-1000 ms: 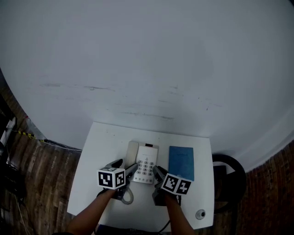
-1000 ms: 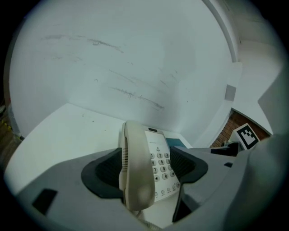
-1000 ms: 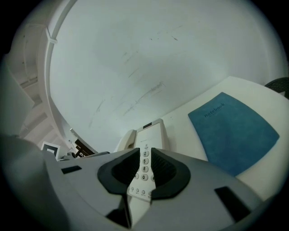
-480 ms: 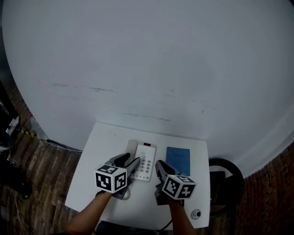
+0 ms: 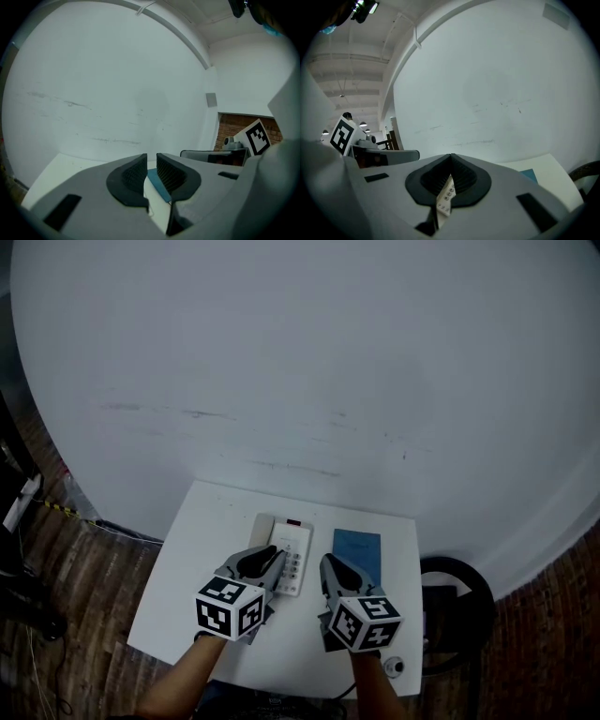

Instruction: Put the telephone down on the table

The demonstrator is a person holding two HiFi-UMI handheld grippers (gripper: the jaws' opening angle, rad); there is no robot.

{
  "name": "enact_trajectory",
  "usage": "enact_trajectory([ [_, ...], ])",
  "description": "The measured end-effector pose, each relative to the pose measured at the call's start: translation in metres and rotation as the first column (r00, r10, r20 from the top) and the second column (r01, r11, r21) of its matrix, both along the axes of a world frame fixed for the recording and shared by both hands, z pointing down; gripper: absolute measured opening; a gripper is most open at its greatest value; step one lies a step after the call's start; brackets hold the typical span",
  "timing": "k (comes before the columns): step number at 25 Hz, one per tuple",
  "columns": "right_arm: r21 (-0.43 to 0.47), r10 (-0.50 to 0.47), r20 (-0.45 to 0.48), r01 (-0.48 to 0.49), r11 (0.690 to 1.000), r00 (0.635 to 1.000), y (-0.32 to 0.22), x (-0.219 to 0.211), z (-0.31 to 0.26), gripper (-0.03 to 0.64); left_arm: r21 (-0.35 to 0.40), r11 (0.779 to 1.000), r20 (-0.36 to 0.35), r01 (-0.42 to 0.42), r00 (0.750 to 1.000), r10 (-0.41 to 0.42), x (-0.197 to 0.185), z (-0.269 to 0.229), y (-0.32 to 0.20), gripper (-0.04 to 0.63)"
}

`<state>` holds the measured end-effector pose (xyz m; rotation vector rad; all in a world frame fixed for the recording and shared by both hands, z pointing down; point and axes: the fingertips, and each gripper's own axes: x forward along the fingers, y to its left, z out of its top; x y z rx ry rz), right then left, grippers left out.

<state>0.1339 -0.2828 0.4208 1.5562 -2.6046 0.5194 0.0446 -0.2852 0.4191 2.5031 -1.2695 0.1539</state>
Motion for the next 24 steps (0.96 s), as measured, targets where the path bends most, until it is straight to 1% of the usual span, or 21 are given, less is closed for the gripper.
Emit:
enact_trajectory([
  [5,0.038,-0.018,-0.018,0.019,0.999,1.000,0.0099,0.0029,-0.0019,0.002,0.008,1.000,0.005,0.011,1.000,-0.011,0.0065,0.0046,0.0079,0.041],
  [11,0.068,-0.028,-0.046,0.031,0.997,0.999,0.0081,0.0044,-0.0044,0.002,0.011,1.000,0.007,0.020,1.000,-0.020,0.0096,0.0050,0.0062,0.025],
  [17,0.060,-0.038,-0.025,0.039,0.997,0.999,0.0056,0.0021,-0.0024,0.002,0.003,0.999,0.006,0.038,0.999,-0.038,0.0047,0.0075,0.0040,0.008],
  [24,0.063,-0.041,-0.034,0.043,0.997,0.999,0.0029,0.0017,-0.0011,0.002,-0.002,1.000,0.003,0.031,1.000,-0.031,0.0069,0.0084,0.0004,0.008],
])
